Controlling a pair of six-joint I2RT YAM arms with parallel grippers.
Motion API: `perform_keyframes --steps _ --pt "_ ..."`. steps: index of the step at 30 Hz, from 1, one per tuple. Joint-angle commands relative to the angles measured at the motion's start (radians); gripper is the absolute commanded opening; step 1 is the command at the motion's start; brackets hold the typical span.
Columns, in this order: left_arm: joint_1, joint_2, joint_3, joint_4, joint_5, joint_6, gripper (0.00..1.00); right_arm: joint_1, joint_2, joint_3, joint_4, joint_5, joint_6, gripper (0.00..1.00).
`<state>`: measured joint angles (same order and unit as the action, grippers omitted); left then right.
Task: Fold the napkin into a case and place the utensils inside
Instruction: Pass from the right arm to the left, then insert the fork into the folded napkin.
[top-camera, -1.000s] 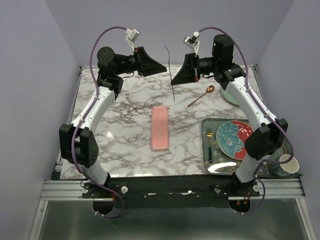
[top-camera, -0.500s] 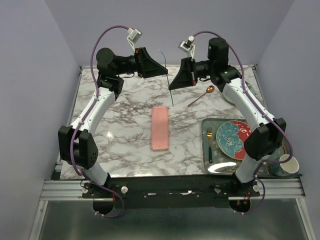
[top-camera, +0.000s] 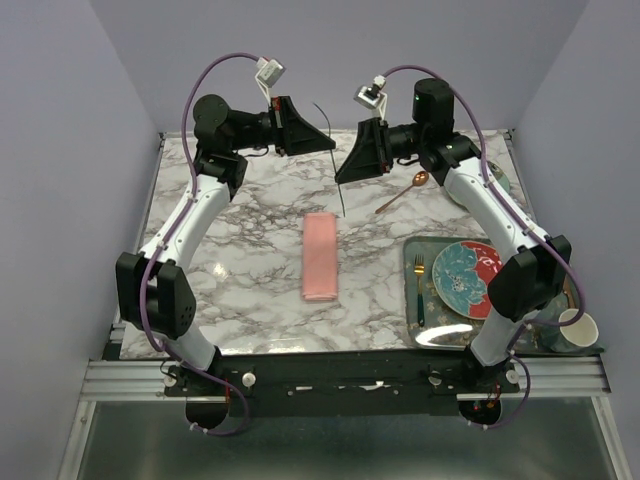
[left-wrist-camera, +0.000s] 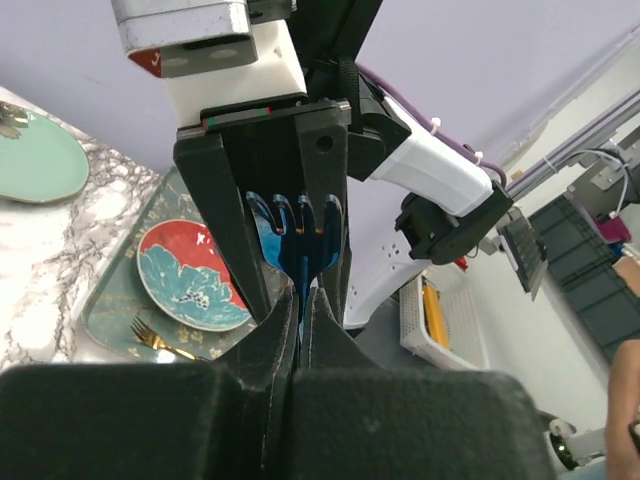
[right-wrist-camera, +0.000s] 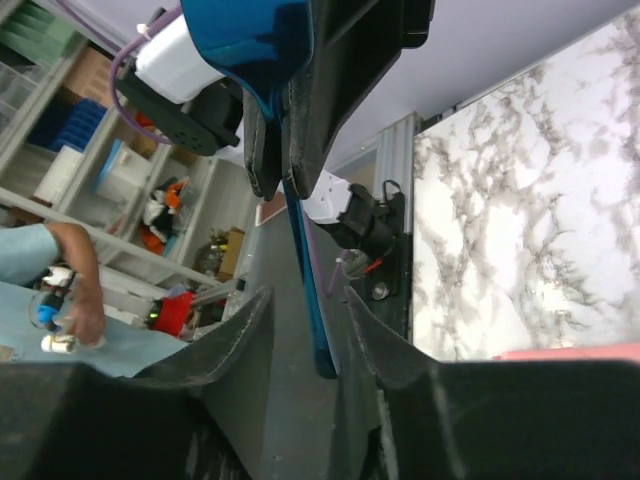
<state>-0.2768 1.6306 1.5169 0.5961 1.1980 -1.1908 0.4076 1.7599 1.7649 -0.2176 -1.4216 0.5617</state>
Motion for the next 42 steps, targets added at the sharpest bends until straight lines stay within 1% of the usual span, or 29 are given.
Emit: perform_keyframes --steps 1,2,3,4,5,6,7,8,10,11,13,14,15,17,18,23,24,33,37,42 --pt "0.016 -0.021 0.003 -0.273 -0.041 0.232 0.00 -0.048 -0.014 0.005 -0.055 0.107 -0.067 0.70" --pt "0.027 -0.023 0.031 -0.494 -0.072 0.331 0.00 -0.062 -0.010 0.019 -0.157 0.184 -0.115 0.75" --pt "0.030 -0.020 0.049 -0.603 -0.112 0.421 0.00 -0.076 -0.001 0.031 -0.222 0.231 -0.172 0.78" --pt "0.028 -0.014 0.081 -0.745 -0.240 0.629 0.00 -0.094 0.003 0.057 -0.279 0.274 -0.295 0.79" --pt "0.025 -0.003 0.148 -0.954 -0.300 0.705 0.00 -0.101 0.006 0.067 -0.386 0.391 -0.356 0.79" --pt "0.010 0.018 0.179 -1.034 -0.378 0.767 0.00 -0.102 0.006 0.071 -0.432 0.459 -0.412 0.79" --pt "0.002 0.028 0.196 -1.077 -0.432 0.811 0.00 -0.102 0.009 0.071 -0.469 0.501 -0.522 0.79" --pt "-0.007 0.040 0.228 -1.160 -0.568 0.860 0.00 -0.102 0.010 0.067 -0.532 0.566 -0.552 0.79" --pt "-0.030 0.086 0.262 -1.226 -0.670 0.878 0.00 -0.102 0.013 0.039 -0.565 0.639 -0.624 0.80" --pt "-0.038 0.104 0.288 -1.281 -0.757 0.881 0.00 -0.104 0.016 0.013 -0.589 0.697 -0.641 0.80" --pt "-0.053 0.169 0.316 -1.338 -0.820 0.887 0.00 -0.105 0.019 -0.007 -0.603 0.745 -0.657 0.81" --pt "-0.058 0.193 0.340 -1.393 -0.848 0.886 0.00 -0.105 0.024 -0.016 -0.617 0.765 -0.677 0.82" --pt "-0.061 0.230 0.344 -1.406 -0.888 0.876 0.00 -0.105 0.027 -0.027 -0.624 0.774 -0.686 0.82" --pt "-0.068 0.251 0.333 -1.411 -0.922 0.879 0.00 -0.107 0.033 -0.036 -0.629 0.791 -0.700 0.83" --pt "-0.074 0.279 0.339 -1.418 -0.966 0.882 0.00 -0.107 0.035 -0.039 -0.629 0.797 -0.701 0.84" --pt "-0.082 0.356 0.362 -1.427 -1.008 0.852 0.00 -0.108 0.039 -0.042 -0.632 0.832 -0.709 0.87" --pt "-0.082 0.391 0.370 -1.432 -1.017 0.840 0.00 -0.108 0.038 -0.042 -0.631 0.837 -0.712 0.87" --pt "-0.088 0.488 0.394 -1.414 -1.003 0.766 0.00 -0.115 0.015 -0.074 -0.634 0.875 -0.734 0.89" --pt "-0.094 0.512 0.402 -1.414 -1.019 0.740 0.00 -0.118 0.006 -0.088 -0.635 0.882 -0.735 0.89" --pt "-0.099 0.535 0.391 -1.418 -0.991 0.728 0.00 -0.118 -0.002 -0.093 -0.638 0.897 -0.746 0.89"
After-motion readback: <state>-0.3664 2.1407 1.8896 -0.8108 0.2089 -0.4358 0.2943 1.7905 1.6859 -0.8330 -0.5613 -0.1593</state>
